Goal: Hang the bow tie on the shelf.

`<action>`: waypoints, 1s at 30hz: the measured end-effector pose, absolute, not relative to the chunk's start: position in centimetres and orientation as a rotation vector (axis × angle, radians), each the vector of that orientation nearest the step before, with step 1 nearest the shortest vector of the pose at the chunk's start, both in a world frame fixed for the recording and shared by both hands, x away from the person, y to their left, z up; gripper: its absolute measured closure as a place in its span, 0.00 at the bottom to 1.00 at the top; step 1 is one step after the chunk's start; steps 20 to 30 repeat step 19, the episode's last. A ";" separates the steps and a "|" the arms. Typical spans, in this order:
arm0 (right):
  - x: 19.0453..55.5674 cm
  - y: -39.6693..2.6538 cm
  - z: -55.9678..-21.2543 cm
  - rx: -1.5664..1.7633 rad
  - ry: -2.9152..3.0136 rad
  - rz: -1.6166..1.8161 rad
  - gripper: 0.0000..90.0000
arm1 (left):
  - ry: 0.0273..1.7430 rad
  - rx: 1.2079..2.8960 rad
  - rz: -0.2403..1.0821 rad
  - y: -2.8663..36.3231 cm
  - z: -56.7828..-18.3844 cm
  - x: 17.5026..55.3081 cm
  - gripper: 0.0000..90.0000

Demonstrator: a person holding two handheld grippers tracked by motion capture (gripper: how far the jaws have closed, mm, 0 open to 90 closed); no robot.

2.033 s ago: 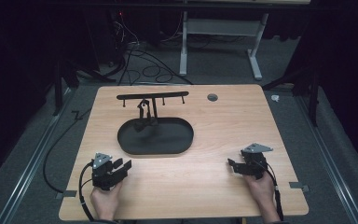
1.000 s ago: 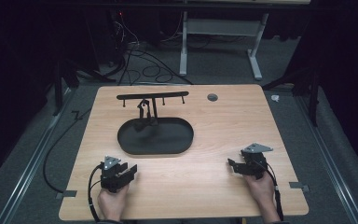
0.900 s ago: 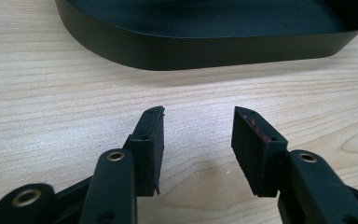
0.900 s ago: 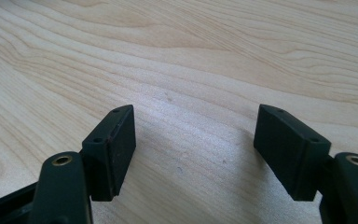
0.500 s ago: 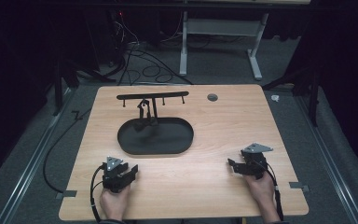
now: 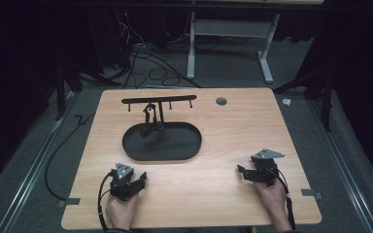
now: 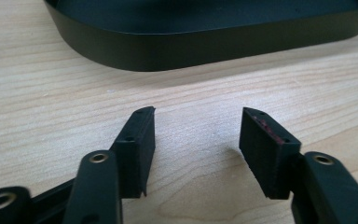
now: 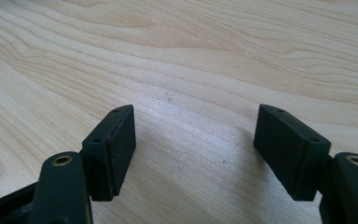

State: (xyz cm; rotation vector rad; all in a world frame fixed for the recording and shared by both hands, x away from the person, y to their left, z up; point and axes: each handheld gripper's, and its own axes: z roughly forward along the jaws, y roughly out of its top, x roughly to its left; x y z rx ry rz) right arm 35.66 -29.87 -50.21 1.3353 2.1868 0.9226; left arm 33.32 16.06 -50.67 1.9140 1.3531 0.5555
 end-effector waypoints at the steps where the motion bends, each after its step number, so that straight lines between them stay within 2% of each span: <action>1: 35.7 -29.9 -50.2 1.335 2.187 0.922 0.34 | 1.346 1.928 0.571 15.8 -50.7 33.3 0.48; 4: 35.6 -29.9 -50.2 1.338 2.186 0.923 0.34 | 1.333 1.951 0.582 15.6 -50.7 33.3 0.46; 30: 35.6 -29.9 -50.2 1.336 2.187 0.921 0.34 | 1.332 1.951 0.584 15.5 -50.7 33.3 0.43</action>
